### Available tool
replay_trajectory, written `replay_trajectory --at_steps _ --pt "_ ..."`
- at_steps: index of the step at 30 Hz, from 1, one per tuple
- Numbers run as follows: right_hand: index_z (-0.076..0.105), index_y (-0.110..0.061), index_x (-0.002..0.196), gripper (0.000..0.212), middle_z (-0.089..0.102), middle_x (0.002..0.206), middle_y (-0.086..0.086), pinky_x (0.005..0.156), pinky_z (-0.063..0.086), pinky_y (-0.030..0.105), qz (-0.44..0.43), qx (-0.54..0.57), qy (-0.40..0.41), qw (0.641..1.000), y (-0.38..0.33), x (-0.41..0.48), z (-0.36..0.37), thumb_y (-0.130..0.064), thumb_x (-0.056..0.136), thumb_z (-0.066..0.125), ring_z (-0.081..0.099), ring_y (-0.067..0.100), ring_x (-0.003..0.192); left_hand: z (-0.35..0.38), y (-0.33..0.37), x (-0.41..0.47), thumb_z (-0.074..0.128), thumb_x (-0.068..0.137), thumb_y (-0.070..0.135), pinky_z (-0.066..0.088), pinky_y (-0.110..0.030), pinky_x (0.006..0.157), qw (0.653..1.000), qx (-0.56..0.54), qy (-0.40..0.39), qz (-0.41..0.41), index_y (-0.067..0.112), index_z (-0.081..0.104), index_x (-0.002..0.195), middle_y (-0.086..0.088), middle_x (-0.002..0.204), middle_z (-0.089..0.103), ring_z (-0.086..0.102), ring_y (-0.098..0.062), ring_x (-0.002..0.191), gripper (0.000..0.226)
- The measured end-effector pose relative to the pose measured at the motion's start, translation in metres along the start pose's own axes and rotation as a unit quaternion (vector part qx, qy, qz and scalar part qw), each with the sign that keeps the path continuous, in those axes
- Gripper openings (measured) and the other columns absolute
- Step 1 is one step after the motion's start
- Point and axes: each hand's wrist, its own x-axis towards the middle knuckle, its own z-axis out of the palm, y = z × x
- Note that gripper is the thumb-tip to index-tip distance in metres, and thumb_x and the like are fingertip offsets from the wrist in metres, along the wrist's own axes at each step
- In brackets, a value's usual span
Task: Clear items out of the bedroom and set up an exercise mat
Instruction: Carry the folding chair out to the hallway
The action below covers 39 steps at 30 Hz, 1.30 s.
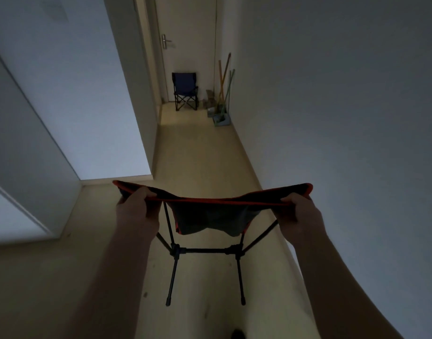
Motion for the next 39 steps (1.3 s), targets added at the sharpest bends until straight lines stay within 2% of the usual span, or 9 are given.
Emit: replay_trajectory --at_steps 4,7,14,17,22,28,31,36,39 --pt "0.057 -0.003 0.125 0.049 0.062 0.111 0.02 0.083 0.06 0.043 0.006 0.007 0.001 1.0 0.006 0.087 0.042 0.014 0.08 0.052 0.064 0.035 0.1 0.041 -0.008 0.086 0.048 0.077 -0.013 0.058 -0.034 0.084 1.0 0.006 0.005 0.006 0.009 0.059 0.083 -0.005 0.078 0.061 0.062 -0.022 0.079 0.025" --pt "0.057 -0.006 0.109 0.036 0.059 0.101 0.017 0.079 0.061 0.041 0.012 0.009 -0.016 1.0 0.003 0.158 0.08 0.015 0.08 0.052 0.062 0.033 0.093 0.079 -0.014 0.15 0.05 0.076 -0.011 0.057 -0.035 0.087 1.0 0.015 0.011 0.004 0.009 0.059 0.077 -0.003 0.075 0.061 0.061 -0.022 0.08 0.022" --pt "0.055 -0.007 0.106 0.033 0.058 0.094 0.016 0.077 0.061 0.039 0.035 -0.005 -0.028 0.999 -0.026 0.309 0.19 0.015 0.081 0.049 0.059 0.03 0.086 0.186 -0.004 0.284 0.048 0.077 -0.013 0.057 -0.03 0.075 0.999 0.005 0.039 0.004 0.008 0.053 0.076 -0.004 0.076 0.056 0.059 -0.019 0.074 0.022" --pt "0.055 -0.008 0.106 0.034 0.058 0.102 0.017 0.077 0.061 0.039 0.042 -0.019 -0.04 0.998 -0.033 0.367 0.236 0.013 0.081 0.051 0.06 0.032 0.093 0.219 0.004 0.336 0.049 0.077 -0.012 0.057 -0.027 0.066 0.998 0.009 0.053 0.015 0.008 0.053 0.077 -0.005 0.074 0.057 0.059 -0.018 0.072 0.021" --pt "0.058 -0.006 0.118 0.042 0.061 0.108 0.019 0.073 0.062 0.038 0.048 -0.026 -0.05 0.997 -0.031 0.457 0.306 0.013 0.081 0.052 0.063 0.033 0.097 0.271 0.014 0.423 0.047 0.079 -0.013 0.058 -0.03 0.074 0.998 0.003 0.059 0.025 0.006 0.055 0.08 -0.006 0.075 0.059 0.062 -0.021 0.073 0.02" --pt "0.053 -0.008 0.106 0.032 0.057 0.09 0.015 0.061 0.059 0.033 0.031 -0.042 -0.063 0.997 -0.013 0.584 0.409 0.013 0.083 0.05 0.059 0.03 0.083 0.331 0.029 0.588 0.05 0.077 -0.011 0.059 -0.032 0.075 0.999 -0.014 0.051 -0.002 0.005 0.054 0.082 -0.01 0.08 0.057 0.06 -0.023 0.076 0.017" --pt "0.051 -0.009 0.101 0.029 0.056 0.083 0.014 0.06 0.059 0.033 0.026 -0.058 -0.06 0.996 -0.011 0.631 0.461 0.014 0.084 0.048 0.057 0.028 0.076 0.366 0.043 0.654 0.05 0.08 -0.012 0.057 -0.03 0.072 0.998 -0.016 0.058 -0.018 0.006 0.052 0.074 -0.008 0.074 0.055 0.058 -0.021 0.071 0.02" --pt "0.052 -0.009 0.101 0.028 0.058 0.087 0.014 0.063 0.06 0.034 0.018 -0.045 -0.051 0.998 -0.005 0.722 0.547 0.013 0.085 0.047 0.059 0.029 0.081 0.429 0.067 0.774 0.046 0.08 -0.014 0.055 -0.031 0.07 0.999 -0.012 0.035 -0.008 0.008 0.051 0.078 -0.008 0.076 0.054 0.056 -0.022 0.071 0.022" --pt "0.055 -0.008 0.11 0.034 0.061 0.097 0.015 0.073 0.059 0.038 0.02 -0.037 -0.04 0.998 0.0 0.768 0.582 0.013 0.085 0.047 0.062 0.031 0.091 0.458 0.074 0.827 0.044 0.08 -0.014 0.057 -0.034 0.079 1.0 0.002 0.019 -0.002 0.008 0.054 0.082 -0.007 0.08 0.056 0.058 -0.022 0.077 0.024"
